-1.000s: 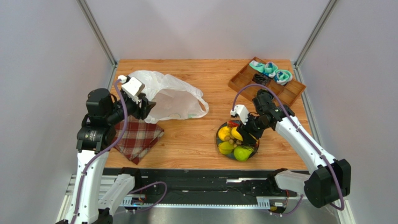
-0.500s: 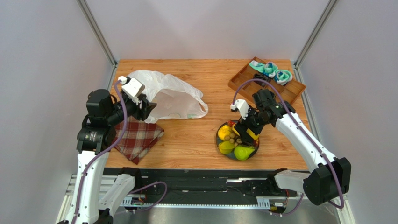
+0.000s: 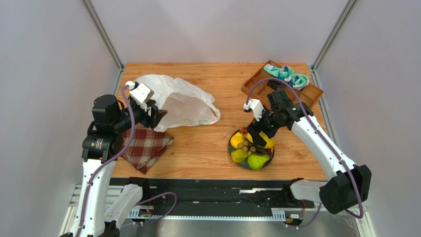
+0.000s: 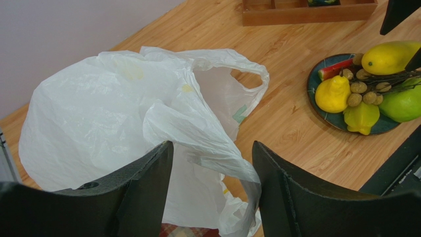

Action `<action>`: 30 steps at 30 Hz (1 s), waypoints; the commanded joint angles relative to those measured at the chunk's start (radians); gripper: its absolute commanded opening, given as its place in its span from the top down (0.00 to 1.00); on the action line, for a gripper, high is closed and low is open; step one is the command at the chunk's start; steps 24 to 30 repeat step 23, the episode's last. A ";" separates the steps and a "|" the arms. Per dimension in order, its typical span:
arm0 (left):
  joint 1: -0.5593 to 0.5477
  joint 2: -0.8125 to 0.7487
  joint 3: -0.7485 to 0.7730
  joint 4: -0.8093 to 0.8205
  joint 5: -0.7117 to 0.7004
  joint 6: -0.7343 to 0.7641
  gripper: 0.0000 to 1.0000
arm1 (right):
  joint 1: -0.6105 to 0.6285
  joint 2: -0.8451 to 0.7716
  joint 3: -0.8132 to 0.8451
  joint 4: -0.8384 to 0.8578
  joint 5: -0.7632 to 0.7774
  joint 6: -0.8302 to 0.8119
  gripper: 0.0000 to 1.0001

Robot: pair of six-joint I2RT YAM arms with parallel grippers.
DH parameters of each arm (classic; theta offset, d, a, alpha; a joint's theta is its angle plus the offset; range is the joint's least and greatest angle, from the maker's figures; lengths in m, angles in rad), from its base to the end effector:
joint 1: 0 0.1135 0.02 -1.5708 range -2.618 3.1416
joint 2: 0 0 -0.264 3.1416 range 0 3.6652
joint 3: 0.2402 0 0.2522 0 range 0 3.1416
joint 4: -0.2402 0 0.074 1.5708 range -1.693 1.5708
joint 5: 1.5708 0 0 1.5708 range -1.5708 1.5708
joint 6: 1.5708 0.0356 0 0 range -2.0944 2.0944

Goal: Take the fake fruits out of the plastic bag
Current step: Place the fake fruit on the plate, then reset both arms

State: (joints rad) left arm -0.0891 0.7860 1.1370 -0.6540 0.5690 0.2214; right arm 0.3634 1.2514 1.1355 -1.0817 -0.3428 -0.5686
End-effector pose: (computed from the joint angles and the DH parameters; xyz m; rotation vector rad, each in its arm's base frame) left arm 0.1398 -0.0317 0.4098 0.6628 1.7242 -0.4392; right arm 0.2075 0.0917 0.2953 -1.2958 2.3795 0.4139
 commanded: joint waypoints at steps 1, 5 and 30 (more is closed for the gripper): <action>0.009 -0.011 0.004 0.030 0.029 -0.020 0.28 | -0.003 -0.013 0.081 0.003 -0.009 0.039 0.05; 0.015 -0.014 0.015 0.030 0.019 -0.037 0.02 | -0.027 -0.088 0.156 0.122 0.172 0.160 0.00; 0.180 -0.122 0.116 -0.027 -0.017 -0.094 0.01 | -0.339 -0.104 0.024 0.362 0.615 0.602 0.00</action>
